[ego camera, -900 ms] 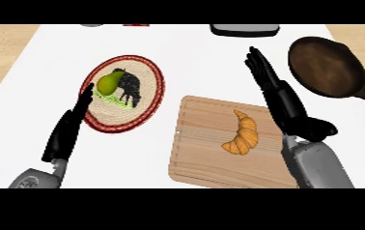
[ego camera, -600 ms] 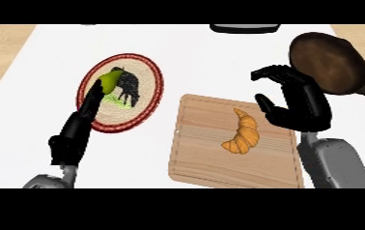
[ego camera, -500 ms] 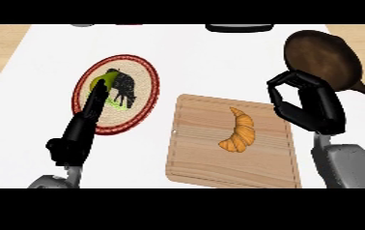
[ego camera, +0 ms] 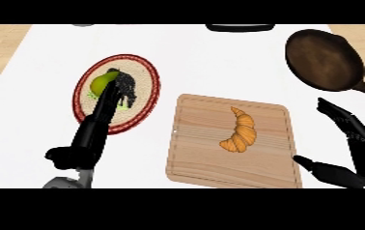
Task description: Pick the croissant from the cutting board and place it in the pan
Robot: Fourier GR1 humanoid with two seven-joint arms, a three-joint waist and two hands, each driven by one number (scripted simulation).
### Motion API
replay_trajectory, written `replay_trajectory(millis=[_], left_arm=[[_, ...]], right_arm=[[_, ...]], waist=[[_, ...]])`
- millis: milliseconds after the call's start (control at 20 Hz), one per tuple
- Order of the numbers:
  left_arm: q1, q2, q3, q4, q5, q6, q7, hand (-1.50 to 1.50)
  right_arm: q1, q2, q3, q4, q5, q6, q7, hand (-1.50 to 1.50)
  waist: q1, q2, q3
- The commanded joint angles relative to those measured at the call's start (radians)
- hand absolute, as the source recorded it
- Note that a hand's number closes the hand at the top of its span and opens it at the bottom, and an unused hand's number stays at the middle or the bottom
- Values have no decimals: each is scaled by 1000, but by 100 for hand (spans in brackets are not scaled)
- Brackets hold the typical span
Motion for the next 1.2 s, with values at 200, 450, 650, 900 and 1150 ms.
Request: replay_trajectory(millis=[200, 450, 650, 900, 1150], left_arm=[[-28, -56, -18, 40, -31, -14, -16, 0], [-38, -28, 8, 23, -30, -36, -9, 0], [-44, -22, 29, 5, -16, -37, 26, 0], [-42, -74, -1, 25, -38, -27, 21, 0], [8, -78, 10, 21, -67, -33, -16, 0]], right_arm=[[-94, -136, 37, -85, 126, 71, 249, -150], [-255, -144, 184, -89, 243, 110, 518, -150], [-292, -181, 281, -49, 327, 206, 596, -150], [-385, -134, 395, 63, 412, 299, 639, -150], [-402, -52, 459, 119, 531, 317, 711, -150]], waist=[[24, 5, 0], [44, 7, -1], [47, 8, -1], [33, 6, 1], [25, 4, 1]])
